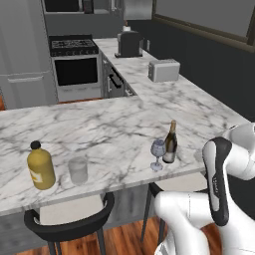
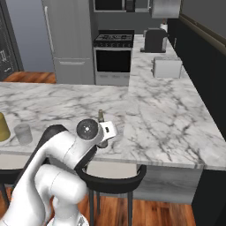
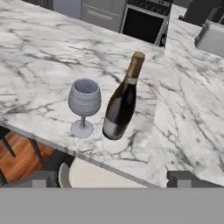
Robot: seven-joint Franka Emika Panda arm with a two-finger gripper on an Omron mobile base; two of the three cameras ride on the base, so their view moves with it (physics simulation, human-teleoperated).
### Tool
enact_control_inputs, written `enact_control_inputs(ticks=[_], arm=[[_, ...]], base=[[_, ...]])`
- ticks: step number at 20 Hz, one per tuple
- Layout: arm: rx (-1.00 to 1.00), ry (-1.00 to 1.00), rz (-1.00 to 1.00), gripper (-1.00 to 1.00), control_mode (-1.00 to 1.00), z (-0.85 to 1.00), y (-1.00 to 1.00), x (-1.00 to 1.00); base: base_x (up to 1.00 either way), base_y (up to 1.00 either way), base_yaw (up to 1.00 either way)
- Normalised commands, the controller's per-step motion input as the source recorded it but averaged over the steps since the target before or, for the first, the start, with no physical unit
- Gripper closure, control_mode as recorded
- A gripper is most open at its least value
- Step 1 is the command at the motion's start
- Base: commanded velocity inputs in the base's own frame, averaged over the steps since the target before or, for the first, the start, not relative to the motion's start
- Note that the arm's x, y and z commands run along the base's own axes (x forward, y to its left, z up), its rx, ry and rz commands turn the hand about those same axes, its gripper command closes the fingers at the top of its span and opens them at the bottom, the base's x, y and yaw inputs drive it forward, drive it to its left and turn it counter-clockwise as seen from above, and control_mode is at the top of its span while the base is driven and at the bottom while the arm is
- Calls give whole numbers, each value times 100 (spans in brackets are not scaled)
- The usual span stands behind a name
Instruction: There is a wine glass and glass cup on the dining counter. Place the wine bottle next to the wine glass and the juice bottle next to the glass cup.
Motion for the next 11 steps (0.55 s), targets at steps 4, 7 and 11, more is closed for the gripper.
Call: enact_control_inputs(ticks=[4,7,11], arm=[[0,0,-14,-100,-100,26,4,-51],[0,0,-16,-100,-100,34,5,-47],[3,1,-16,-100,-100,38,4,-47]], base=[[0,0,0],[0,0,0],[0,0,0]])
